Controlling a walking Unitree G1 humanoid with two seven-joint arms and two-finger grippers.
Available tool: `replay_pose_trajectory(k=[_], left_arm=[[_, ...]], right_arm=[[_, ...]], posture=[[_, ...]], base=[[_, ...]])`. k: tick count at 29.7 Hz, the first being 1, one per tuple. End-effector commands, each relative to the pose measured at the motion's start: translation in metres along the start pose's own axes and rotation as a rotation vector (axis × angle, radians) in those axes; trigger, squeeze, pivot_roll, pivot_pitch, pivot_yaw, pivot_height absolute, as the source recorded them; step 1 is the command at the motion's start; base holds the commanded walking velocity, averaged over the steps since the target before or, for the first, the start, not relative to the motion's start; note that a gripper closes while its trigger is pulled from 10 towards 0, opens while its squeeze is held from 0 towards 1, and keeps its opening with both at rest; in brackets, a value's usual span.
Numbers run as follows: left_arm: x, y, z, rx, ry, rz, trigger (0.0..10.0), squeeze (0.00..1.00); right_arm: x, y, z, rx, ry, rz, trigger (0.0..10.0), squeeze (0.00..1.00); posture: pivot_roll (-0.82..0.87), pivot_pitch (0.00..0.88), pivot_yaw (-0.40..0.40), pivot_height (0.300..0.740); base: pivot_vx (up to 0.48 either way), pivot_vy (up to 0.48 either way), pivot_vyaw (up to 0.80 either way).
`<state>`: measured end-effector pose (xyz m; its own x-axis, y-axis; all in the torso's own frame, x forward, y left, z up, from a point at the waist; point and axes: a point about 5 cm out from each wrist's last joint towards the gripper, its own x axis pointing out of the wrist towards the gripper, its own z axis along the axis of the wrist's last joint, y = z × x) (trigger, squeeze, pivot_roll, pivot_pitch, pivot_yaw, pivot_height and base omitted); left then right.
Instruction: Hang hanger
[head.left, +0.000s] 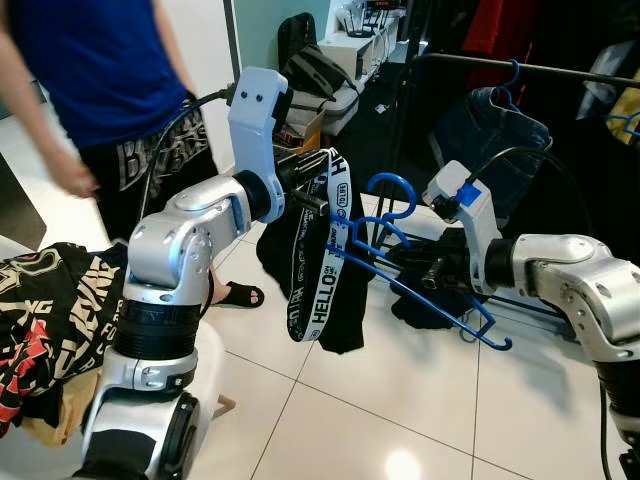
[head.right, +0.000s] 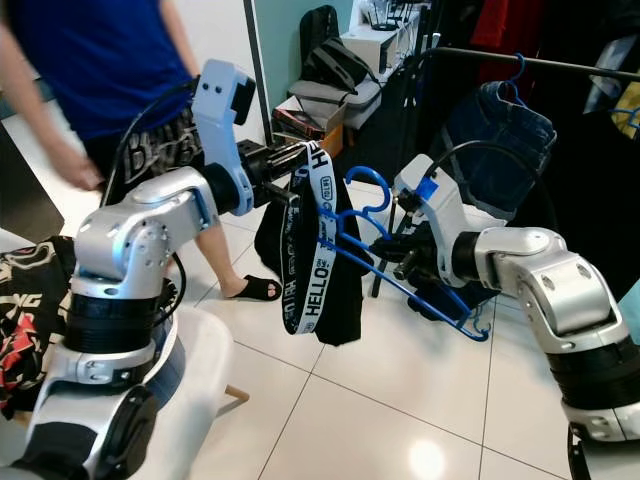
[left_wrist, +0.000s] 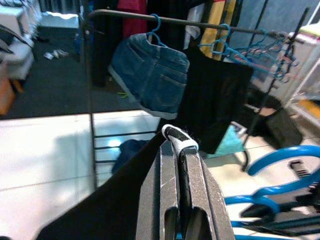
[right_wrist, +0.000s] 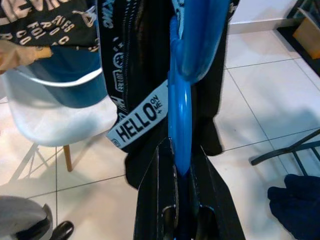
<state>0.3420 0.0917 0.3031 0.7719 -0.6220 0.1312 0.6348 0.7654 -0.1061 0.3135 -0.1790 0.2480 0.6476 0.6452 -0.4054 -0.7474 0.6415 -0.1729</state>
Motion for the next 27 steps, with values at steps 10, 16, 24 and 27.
replay_pose_trajectory(k=[10,16,24,27], left_arm=[[-0.003,-0.023,-0.015,0.017,0.053,-0.070,10.0,0.52],[-0.001,-0.039,-0.019,-0.050,0.038,-0.114,10.0,1.00],[-0.005,-0.060,-0.010,-0.054,-0.052,-0.284,10.0,1.00],[-0.012,-0.064,-0.008,-0.028,-0.066,-0.363,10.0,1.00]], right_arm=[[-0.004,-0.033,0.037,0.028,-0.259,-0.239,10.0,0.00],[-0.004,-0.032,0.046,0.043,-0.325,-0.232,10.0,0.00],[-0.003,-0.023,0.055,0.026,-0.392,-0.172,10.0,0.00],[-0.004,-0.020,0.058,0.019,-0.416,-0.144,10.0,0.00]], posture=[[-0.11,0.000,0.025,0.740],[-0.11,0.000,0.026,0.740],[-0.11,0.000,0.030,0.740],[-0.11,0.000,0.031,0.740]], base=[[0.000,0.000,0.00],[0.000,0.000,0.00],[0.000,0.000,0.00],[0.000,0.000,0.00]])
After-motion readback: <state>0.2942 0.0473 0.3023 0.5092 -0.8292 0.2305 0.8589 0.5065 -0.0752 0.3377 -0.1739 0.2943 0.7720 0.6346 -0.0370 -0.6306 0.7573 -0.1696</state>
